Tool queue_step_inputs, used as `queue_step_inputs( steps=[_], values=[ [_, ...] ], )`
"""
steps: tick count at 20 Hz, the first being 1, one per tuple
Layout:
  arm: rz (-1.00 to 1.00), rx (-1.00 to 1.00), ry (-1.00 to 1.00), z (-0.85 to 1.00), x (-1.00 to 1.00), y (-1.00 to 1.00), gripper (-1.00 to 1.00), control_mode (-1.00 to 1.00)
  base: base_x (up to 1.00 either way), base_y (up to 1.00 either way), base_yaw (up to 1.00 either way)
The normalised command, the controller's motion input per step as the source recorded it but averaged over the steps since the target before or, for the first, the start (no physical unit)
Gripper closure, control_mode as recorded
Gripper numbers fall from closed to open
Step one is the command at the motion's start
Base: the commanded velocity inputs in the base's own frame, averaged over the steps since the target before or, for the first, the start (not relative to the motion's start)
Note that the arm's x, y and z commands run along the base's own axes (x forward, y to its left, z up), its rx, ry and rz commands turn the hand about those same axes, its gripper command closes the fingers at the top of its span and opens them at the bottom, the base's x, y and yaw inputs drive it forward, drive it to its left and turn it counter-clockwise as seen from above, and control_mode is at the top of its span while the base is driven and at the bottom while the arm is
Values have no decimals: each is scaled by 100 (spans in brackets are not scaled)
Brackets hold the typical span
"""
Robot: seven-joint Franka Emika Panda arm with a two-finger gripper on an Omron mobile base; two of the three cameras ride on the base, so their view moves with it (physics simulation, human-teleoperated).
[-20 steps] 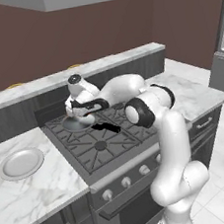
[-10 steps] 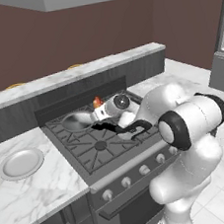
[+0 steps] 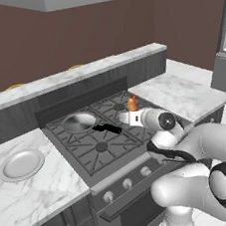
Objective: Place the cold items (lime and tomato) from the fridge in one tupperware on the dining counter. Place the warm items (hot dog and kebab skewer) in the stove area in another tupperware.
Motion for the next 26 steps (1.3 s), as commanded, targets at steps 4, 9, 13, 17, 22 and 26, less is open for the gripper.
queue_step_inputs(
  steps=[4,9,13,17,22,26],
  values=[
    [-18,22,4,100,-50,-95,100,-100,0,0,0],
    [-16,13,18,100,-60,-100,100,-100,0,0,0],
    [-23,5,32,91,-69,-94,100,-100,0,0,0],
    [-29,-1,52,38,-62,-67,100,-100,0,0,0],
    [-31,-13,63,-4,-71,-29,100,-100,0,0,0],
    [-29,-12,40,-37,-98,3,100,-100,0,0,0]
  ],
)
